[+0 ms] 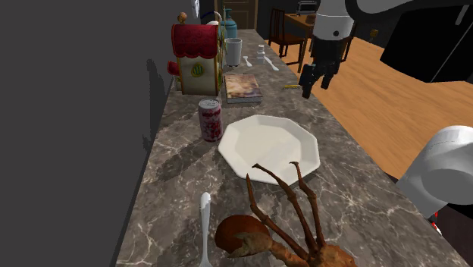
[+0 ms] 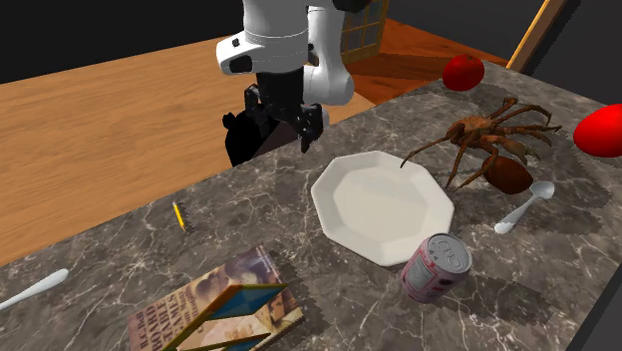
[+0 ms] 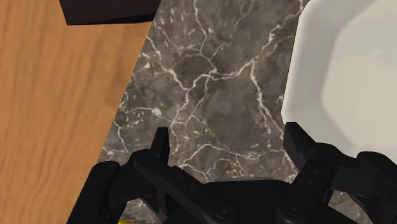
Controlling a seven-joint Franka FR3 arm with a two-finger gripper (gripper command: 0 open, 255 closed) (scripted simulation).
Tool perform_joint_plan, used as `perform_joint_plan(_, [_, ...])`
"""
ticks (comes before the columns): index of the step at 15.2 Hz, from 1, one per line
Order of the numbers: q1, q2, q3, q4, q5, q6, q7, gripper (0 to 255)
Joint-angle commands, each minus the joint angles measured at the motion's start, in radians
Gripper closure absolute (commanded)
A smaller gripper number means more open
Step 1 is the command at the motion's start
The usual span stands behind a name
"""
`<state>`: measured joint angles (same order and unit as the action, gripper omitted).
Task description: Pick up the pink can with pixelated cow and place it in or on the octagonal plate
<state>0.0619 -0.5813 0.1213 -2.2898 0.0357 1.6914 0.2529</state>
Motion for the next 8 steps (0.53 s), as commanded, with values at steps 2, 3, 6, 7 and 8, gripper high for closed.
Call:
perform_joint_plan(2, [0.013,0.078,0.049,0.067,0.022,0.014,0.067,0])
perform_joint_plan(3, [0.018,0.104,0.066,0.092,0.027,0.016,0.090,0])
perform_joint_plan(6, [0.030,0.185,0.116,0.172,0.037,0.021,0.161,0])
perform_joint_plan(7, [0.033,0.213,0.132,0.201,0.037,0.021,0.185,0])
perform_joint_plan(8, [0.037,0.243,0.148,0.231,0.037,0.021,0.209,0])
